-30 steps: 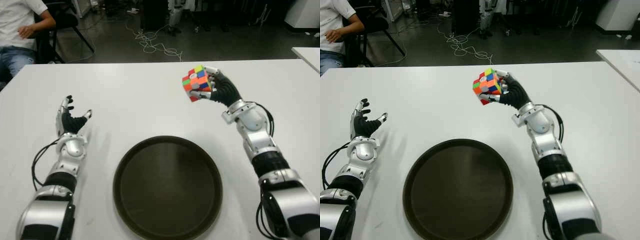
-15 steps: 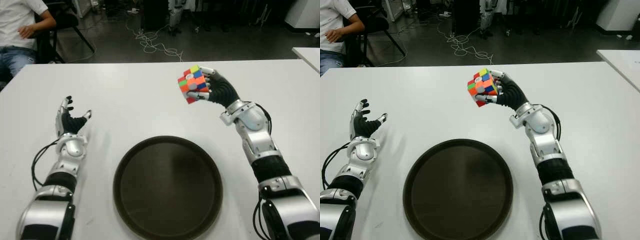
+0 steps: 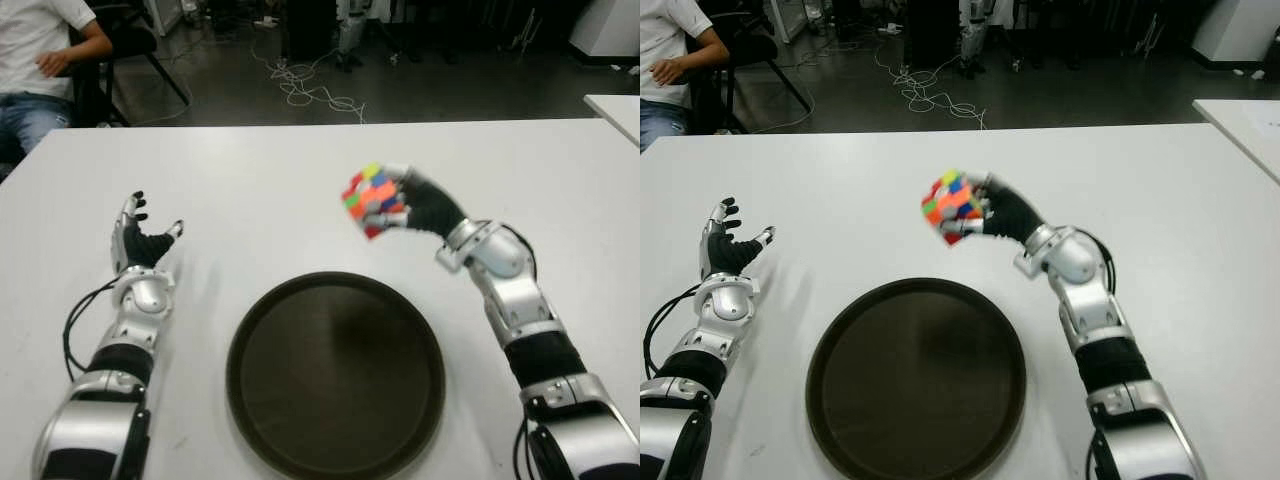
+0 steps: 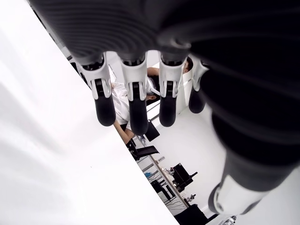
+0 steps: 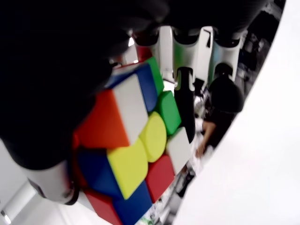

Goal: Pick up the Rubik's Cube and put it in the plate

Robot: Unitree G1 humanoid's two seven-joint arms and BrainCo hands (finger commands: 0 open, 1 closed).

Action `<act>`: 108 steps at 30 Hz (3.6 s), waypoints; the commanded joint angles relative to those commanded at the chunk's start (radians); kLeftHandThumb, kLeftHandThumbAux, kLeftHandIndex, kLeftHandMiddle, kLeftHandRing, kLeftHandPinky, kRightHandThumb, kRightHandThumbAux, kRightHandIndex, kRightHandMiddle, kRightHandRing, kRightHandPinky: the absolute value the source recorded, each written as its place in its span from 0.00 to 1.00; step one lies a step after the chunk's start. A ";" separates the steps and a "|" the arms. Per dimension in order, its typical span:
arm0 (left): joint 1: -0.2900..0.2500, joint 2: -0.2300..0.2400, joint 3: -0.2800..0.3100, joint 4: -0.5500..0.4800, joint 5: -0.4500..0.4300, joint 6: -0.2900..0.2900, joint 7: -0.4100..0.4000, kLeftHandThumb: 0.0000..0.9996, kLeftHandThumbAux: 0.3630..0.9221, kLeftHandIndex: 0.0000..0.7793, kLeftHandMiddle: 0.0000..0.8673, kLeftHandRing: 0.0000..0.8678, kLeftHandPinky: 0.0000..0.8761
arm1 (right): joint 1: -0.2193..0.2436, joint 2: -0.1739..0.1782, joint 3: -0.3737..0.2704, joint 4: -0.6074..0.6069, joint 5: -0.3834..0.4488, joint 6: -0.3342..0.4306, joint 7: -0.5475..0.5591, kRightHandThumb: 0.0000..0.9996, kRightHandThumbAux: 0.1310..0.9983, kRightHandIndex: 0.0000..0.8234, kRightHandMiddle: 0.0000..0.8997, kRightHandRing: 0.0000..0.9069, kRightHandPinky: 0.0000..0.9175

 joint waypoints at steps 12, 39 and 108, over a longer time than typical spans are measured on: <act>-0.001 -0.003 0.004 -0.002 -0.006 0.004 -0.005 0.28 0.71 0.14 0.19 0.20 0.23 | 0.019 -0.052 0.068 -0.020 -0.084 -0.126 0.055 0.68 0.69 0.53 0.87 0.90 0.89; -0.001 -0.002 0.007 0.006 -0.008 -0.005 0.001 0.24 0.69 0.14 0.20 0.21 0.24 | 0.021 -0.131 0.135 -0.062 -0.167 -0.383 0.084 0.00 0.67 0.85 0.96 0.97 0.96; -0.004 -0.005 0.011 0.009 -0.016 0.005 0.001 0.25 0.73 0.13 0.19 0.20 0.22 | -0.082 -0.124 0.178 0.046 -0.131 -0.322 0.220 0.00 0.33 0.00 0.06 0.82 0.84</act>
